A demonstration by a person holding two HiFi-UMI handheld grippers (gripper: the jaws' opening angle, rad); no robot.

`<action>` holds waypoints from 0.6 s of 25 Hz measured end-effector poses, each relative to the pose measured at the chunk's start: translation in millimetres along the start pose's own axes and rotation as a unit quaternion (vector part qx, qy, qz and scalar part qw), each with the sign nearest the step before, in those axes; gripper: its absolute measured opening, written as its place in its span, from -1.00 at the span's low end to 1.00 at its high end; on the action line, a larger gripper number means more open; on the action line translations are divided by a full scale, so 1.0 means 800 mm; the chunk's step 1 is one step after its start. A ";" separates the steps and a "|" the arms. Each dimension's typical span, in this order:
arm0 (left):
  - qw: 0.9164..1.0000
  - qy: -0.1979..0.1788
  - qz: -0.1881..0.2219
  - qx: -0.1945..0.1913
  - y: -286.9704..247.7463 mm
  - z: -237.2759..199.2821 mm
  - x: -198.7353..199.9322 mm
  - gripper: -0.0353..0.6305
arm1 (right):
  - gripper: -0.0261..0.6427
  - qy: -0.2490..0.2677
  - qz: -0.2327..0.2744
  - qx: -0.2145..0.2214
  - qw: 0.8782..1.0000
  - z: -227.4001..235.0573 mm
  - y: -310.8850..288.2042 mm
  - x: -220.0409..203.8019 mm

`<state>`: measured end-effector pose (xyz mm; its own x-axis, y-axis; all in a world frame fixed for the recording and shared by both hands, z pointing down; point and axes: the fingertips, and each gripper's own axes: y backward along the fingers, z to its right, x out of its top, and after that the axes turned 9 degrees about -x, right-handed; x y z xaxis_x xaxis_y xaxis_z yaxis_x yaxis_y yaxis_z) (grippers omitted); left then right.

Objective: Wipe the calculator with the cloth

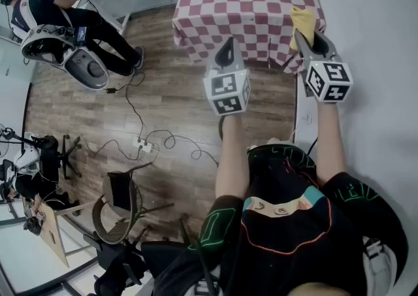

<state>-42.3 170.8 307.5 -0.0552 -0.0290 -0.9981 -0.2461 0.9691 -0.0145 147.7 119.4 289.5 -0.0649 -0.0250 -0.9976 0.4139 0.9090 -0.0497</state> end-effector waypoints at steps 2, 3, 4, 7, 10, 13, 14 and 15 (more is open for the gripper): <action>1.000 0.001 0.001 0.002 0.006 0.000 0.002 -0.87 | -0.56 0.007 0.004 0.008 1.000 -0.005 0.004 0.001; 1.000 0.000 0.001 0.003 0.008 0.000 0.002 -0.87 | -0.56 0.010 0.006 0.010 1.000 -0.007 0.006 0.001; 1.000 0.000 0.000 0.003 0.010 -0.001 0.000 -0.87 | -0.56 0.013 0.008 0.011 1.000 -0.008 0.008 0.001; 1.000 0.001 -0.008 -0.002 0.011 0.001 -0.006 -0.87 | -0.56 0.009 0.015 0.002 1.000 -0.007 0.012 0.003; 1.000 0.006 -0.013 -0.006 0.012 -0.002 -0.009 -0.87 | -0.56 0.013 0.009 -0.005 1.000 -0.009 0.012 0.003; 1.000 0.013 0.001 -0.008 0.011 -0.006 -0.010 -0.87 | -0.56 0.023 0.002 -0.007 1.000 -0.010 0.015 -0.001; 1.000 0.015 0.003 -0.009 0.009 -0.005 -0.012 -0.87 | -0.56 0.025 -0.001 -0.012 1.000 -0.005 0.017 -0.002; 1.000 0.018 0.003 -0.011 0.006 -0.004 -0.015 -0.87 | -0.56 0.026 -0.005 -0.018 0.999 0.001 0.018 -0.004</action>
<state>-45.9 175.2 319.8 -0.0916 -0.0322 -0.9953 -0.2673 0.9636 -0.0066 155.0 132.3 292.3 -0.1172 -0.0129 -0.9930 0.3793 0.9235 -0.0567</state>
